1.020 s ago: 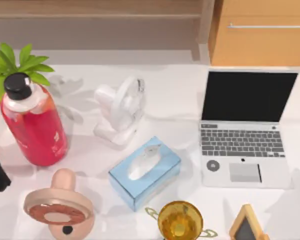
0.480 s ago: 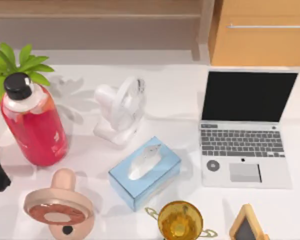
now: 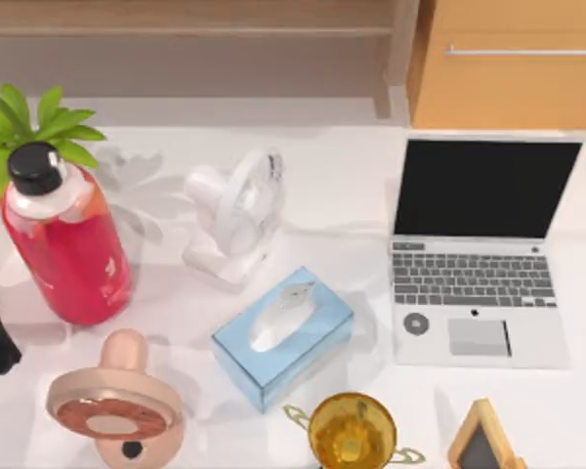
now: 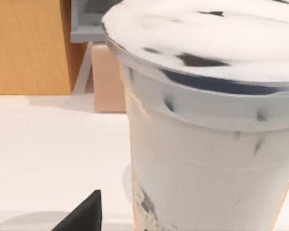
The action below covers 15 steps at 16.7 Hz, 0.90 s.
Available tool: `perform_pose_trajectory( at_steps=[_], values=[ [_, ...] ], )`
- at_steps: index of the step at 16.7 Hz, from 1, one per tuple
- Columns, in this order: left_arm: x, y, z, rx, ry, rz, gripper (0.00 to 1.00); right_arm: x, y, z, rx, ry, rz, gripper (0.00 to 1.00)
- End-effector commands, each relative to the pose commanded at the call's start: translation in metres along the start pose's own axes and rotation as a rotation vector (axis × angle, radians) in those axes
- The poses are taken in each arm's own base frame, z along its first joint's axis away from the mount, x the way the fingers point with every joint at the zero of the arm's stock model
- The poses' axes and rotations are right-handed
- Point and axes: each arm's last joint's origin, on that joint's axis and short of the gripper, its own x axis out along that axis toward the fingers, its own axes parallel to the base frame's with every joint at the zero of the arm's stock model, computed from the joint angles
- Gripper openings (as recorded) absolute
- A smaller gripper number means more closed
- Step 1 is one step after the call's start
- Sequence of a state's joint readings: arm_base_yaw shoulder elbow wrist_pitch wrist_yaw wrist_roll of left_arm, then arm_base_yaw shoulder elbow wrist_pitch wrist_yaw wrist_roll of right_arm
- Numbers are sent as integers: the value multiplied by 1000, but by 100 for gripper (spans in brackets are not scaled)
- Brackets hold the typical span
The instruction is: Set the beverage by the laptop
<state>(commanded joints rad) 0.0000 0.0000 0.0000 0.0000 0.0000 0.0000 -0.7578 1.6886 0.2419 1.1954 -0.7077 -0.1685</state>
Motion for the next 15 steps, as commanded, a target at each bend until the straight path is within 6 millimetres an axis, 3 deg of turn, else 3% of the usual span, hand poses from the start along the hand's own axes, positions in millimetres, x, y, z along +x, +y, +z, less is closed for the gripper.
perform_pose_trajectory(
  at_steps=[6, 11, 15],
  values=[
    [0, 0, 0, 0, 0, 0, 100, 56, 1, -1, 0, 0, 0, 100],
    [0, 0, 0, 0, 0, 0, 100, 63, 3, -2, 0, 0, 0, 100],
    [0, 0, 0, 0, 0, 0, 100, 63, 3, -2, 0, 0, 0, 70]
  ],
)
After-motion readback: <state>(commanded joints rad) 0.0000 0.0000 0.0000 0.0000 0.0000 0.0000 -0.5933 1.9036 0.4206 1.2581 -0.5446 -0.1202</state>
